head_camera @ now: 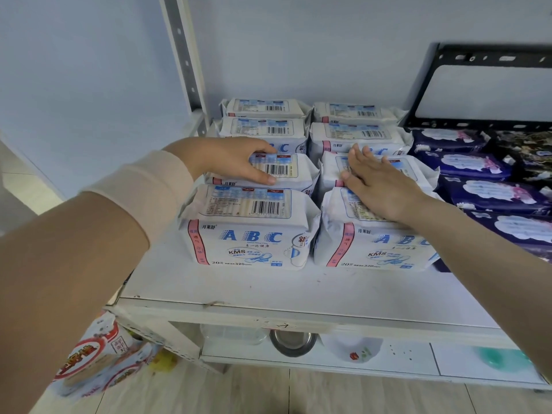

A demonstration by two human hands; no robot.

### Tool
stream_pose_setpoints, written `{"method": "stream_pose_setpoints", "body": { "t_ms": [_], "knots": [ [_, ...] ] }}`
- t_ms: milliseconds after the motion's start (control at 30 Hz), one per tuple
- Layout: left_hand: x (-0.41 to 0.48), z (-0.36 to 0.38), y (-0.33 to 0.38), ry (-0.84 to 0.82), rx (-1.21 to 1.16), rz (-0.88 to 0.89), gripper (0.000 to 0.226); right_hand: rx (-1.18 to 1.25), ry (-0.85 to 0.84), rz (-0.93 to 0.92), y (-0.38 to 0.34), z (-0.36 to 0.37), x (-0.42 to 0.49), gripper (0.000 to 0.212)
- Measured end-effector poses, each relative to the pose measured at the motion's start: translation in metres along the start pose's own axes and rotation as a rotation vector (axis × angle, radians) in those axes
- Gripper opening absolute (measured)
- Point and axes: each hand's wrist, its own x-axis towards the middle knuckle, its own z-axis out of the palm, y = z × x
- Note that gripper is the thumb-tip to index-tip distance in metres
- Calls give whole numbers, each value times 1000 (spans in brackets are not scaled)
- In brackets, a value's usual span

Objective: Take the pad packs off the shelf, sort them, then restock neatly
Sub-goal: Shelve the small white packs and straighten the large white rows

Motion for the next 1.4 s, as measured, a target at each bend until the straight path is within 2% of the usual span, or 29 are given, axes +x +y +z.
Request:
{"method": "stream_pose_setpoints", "body": {
  "t_ms": [300,433,500,567,733,933,1067,1200,1400],
  "knots": [
    [2,-7,7,-2,-40,-1,70,92,-50,-11,0,-8,-1,57],
    [13,-23,4,145,-32,6,60,202,39,10,5,-28,4,54],
    [23,-29,-4,218,-10,-4,60,176,108,15,10,-35,18,55],
    [34,-32,-9,255,14,-23,61,132,102,6,14,-39,35,56],
    [60,-28,-13,203,97,-59,69,40,22,-2,19,-35,68,56],
    [69,-29,-14,231,198,-56,78,10,-17,0,20,-28,80,55],
    [73,-35,-15,160,267,-88,81,7,-14,-6,21,-25,81,54],
    [77,-38,-15,121,262,-91,81,7,-19,-7,22,-26,83,54],
    [78,-37,-17,151,217,-62,83,4,-10,-21,23,-26,85,54]
  ]
}}
